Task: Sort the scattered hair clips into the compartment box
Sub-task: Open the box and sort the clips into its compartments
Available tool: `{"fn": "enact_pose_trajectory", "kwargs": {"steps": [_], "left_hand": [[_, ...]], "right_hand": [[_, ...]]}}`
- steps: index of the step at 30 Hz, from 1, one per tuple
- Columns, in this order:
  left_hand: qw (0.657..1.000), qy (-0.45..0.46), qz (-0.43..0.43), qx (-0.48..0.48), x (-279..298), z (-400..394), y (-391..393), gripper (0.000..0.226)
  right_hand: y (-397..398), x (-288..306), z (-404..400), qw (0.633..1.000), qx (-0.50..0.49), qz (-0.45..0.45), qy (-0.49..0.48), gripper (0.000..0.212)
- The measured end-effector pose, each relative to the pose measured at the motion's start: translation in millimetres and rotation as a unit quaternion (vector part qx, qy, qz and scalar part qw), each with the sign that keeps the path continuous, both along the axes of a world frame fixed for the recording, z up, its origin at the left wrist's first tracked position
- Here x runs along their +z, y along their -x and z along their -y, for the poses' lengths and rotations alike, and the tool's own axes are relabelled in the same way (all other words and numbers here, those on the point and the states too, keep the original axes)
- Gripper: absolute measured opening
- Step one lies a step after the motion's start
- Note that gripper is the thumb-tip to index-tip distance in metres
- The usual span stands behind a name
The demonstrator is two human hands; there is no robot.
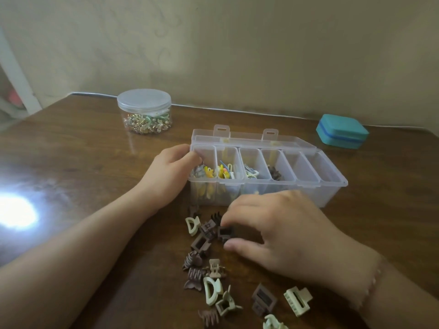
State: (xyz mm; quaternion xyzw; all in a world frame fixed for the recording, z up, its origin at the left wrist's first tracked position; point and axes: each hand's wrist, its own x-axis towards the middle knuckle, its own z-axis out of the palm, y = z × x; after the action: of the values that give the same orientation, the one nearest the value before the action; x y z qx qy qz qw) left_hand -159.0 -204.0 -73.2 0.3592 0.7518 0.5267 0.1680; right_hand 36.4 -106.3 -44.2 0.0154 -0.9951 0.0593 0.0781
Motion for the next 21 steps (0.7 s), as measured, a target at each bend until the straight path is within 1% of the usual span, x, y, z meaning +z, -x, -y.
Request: {"fn": "enact_pose_trajectory", "kwargs": {"steps": [5, 7, 10, 13, 15, 17, 18, 19, 21], "left_hand": [[1.0, 0.004, -0.007, -0.001, 0, 0, 0, 0.046], [1.0, 0.007, -0.003, -0.004, 1, 0, 0, 0.044], [1.0, 0.01, -0.002, -0.007, 1, 0, 0, 0.044], [1.0, 0.011, -0.001, -0.008, 1, 0, 0, 0.044], [1.0, 0.012, -0.001, -0.01, 1, 0, -1, 0.044], [1.0, 0.01, -0.003, -0.007, 1, 0, 0, 0.044], [1.0, 0.01, -0.005, -0.007, 1, 0, 0, 0.044], [1.0, 0.011, -0.005, -0.008, 1, 1, 0, 0.044], [1.0, 0.01, -0.002, -0.009, 1, 1, 0, 0.043]], "right_hand": [[3, -5, 2, 1.0, 0.015, -0.013, -0.018, 0.02], [-3, 5, -6, 0.999, -0.006, -0.05, 0.011, 0.019], [-20, 27, -32, 0.982, -0.087, -0.162, 0.044, 0.017], [-33, 38, -56, 0.955, -0.205, -0.213, 0.038, 0.01], [-33, 37, -62, 0.949, -0.252, -0.185, 0.027, 0.007], [-30, 33, -64, 0.958, -0.262, -0.118, 0.002, 0.01], [-30, 33, -65, 0.959, -0.263, -0.101, -0.013, 0.012], [-30, 33, -65, 0.958, -0.268, -0.103, -0.019, 0.013], [-33, 38, -62, 0.949, -0.277, -0.152, -0.016, 0.011]]}}
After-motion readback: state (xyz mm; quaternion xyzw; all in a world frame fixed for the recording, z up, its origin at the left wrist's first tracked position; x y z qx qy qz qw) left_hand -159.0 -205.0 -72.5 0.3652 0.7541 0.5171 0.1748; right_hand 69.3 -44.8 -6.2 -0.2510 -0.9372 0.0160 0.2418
